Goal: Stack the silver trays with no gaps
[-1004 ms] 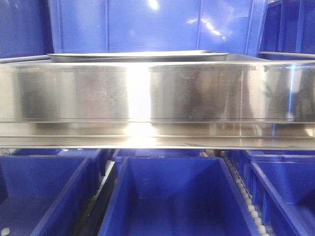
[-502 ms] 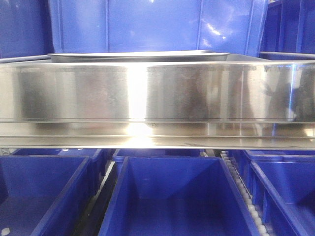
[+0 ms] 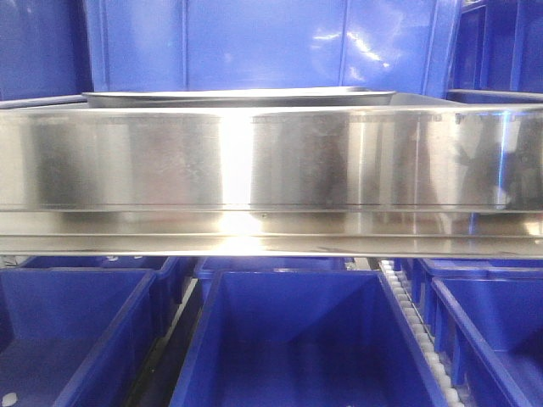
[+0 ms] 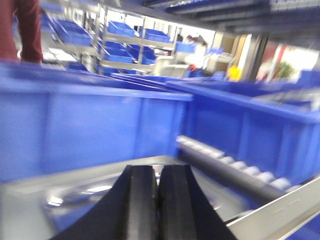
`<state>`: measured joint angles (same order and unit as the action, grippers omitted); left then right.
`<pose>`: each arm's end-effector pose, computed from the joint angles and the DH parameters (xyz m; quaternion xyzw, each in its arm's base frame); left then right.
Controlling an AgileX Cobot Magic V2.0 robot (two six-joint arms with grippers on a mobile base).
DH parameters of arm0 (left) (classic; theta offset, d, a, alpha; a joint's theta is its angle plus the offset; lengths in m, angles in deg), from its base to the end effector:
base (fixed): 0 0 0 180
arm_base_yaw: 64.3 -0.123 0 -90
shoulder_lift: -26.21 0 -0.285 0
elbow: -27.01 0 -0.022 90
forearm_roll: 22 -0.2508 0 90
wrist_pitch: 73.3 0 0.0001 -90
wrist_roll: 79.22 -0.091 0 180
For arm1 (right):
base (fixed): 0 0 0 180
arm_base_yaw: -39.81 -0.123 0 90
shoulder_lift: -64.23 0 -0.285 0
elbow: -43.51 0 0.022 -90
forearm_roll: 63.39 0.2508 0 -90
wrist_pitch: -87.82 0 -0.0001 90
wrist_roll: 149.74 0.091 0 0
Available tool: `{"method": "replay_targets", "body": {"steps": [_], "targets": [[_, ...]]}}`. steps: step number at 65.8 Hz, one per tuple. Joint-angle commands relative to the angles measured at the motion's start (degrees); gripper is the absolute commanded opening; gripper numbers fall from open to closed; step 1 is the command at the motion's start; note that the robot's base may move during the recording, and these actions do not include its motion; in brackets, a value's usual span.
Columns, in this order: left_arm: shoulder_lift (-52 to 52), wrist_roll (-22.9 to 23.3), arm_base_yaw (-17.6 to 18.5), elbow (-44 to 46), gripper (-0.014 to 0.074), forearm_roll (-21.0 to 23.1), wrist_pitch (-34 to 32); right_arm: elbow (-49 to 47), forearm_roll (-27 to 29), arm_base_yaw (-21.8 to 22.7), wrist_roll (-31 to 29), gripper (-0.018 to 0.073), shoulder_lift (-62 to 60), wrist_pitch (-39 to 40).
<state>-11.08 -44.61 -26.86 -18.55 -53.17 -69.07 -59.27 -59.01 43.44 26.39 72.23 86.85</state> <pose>0.0896 -0.0642 0.3542 0.1865 0.6591 -0.2425 0.6870 0.0566 -0.0035 0.2114 0.0242 0.6828 -0.0194 0.7300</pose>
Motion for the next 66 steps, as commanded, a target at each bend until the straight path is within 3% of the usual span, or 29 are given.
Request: {"method": "replay_targets", "body": {"steps": [1, 6, 9, 22, 36, 42, 53, 56, 66], "targets": [[1.9, -3.5, -3.0, -0.1, -0.001, 0.7, 4.6, 0.0, -0.4, 0.2, 0.2, -0.0079, -0.2, 1.4], [3.5, -7.9, -7.3, -1.0, -0.001, 7.1, 10.8, 0.0, -0.4, 0.2, 0.2, -0.0079, -0.2, 1.4], [4.8, -11.2, -10.0, -2.3, -0.001, 8.7, 11.1, 0.0, -0.4, 0.2, 0.2, -0.0079, -0.2, 1.4], [11.5, -26.8, -23.0, -12.0, -0.001, 21.4, 1.8, 0.0, -0.4, 0.2, 0.2, -0.0079, -0.2, 1.4], [19.0, -26.9, -32.1, -23.9, -0.001, 25.5, -7.0, 0.0, -0.4, 0.2, 0.2, -0.0079, -0.2, 1.4], [22.9, -27.1, -34.2, -28.0, -0.001, 25.6, -6.6, 0.0, -0.4, 0.2, 0.2, -0.0079, -0.2, 1.4], [29.5, -27.6, -35.1, -31.7, -0.001, 26.3, -6.7, 0.0, -0.4, 0.2, 0.2, -0.0079, -0.2, 1.4], [29.5, -27.6, -35.1, -31.7, -0.001, 26.4, -2.5, 0.0, -0.4, 0.2, 0.2, -0.0079, -0.2, 1.4], [29.5, -27.6, -34.9, -31.7, -0.001, 26.1, -0.9, 0.0, -0.4, 0.2, 0.2, -0.0079, -0.2, 1.4]]}}
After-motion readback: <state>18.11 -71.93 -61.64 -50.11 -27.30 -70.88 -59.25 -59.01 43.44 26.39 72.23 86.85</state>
